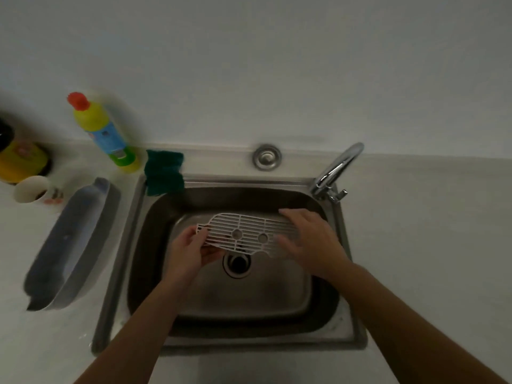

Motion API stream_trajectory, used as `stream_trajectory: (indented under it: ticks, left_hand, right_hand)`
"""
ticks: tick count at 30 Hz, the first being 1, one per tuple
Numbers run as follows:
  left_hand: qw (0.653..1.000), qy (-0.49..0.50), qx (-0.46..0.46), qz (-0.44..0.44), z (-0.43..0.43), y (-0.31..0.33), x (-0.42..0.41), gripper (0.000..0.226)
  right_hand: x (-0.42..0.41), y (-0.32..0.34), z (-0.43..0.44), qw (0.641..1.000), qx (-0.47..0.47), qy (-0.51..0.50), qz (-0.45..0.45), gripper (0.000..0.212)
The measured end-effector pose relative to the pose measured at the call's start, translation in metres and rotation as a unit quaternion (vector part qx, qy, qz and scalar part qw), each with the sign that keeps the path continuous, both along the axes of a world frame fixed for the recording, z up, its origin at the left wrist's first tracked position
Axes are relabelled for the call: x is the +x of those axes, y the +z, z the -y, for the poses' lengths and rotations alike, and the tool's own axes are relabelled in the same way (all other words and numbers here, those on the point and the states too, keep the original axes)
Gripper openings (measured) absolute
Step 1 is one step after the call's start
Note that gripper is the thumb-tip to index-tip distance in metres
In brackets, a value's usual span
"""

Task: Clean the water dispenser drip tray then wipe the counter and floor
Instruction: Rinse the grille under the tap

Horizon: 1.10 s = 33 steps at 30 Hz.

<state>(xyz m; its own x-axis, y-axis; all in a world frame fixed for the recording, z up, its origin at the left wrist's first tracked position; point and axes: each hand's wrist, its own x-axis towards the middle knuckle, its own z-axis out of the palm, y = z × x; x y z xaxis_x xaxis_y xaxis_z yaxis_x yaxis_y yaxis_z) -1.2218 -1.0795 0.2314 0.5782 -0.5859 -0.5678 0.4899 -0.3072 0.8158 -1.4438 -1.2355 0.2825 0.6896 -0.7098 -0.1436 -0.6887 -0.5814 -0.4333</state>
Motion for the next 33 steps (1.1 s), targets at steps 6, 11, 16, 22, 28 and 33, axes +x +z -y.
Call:
stream_trajectory:
  ticks: [6,11,16,22,28,33]
  left_hand:
    - [0.999,0.031,0.0,-0.01,0.024,-0.005,-0.006,0.019]
    - [0.999,0.042,-0.003,-0.004,0.038,-0.005,-0.014,0.02]
    - [0.999,0.048,-0.001,0.008,0.049,-0.007,-0.012,0.02]
    - [0.998,0.061,0.0,0.007,0.051,-0.014,-0.004,0.021]
    - [0.997,0.076,-0.012,0.004,0.041,-0.016,-0.001,0.023]
    - [0.995,0.098,-0.016,0.029,0.029,-0.011,0.005,0.023]
  right_hand:
    - [-0.044,-0.015,0.084,0.97,0.017,-0.241,0.009,0.04]
    - [-0.043,-0.04,0.124,0.96,0.034,-0.276,-0.028,0.021]
    - [-0.039,-0.055,0.129,0.963,-0.02,-0.268,-0.017,0.015]
    - [-0.039,-0.064,0.112,0.966,0.033,-0.256,0.029,0.013]
    - [-0.043,-0.05,0.077,0.921,0.111,-0.332,0.171,0.008]
    - [-0.034,-0.042,0.036,0.854,0.289,-0.323,0.288,0.013]
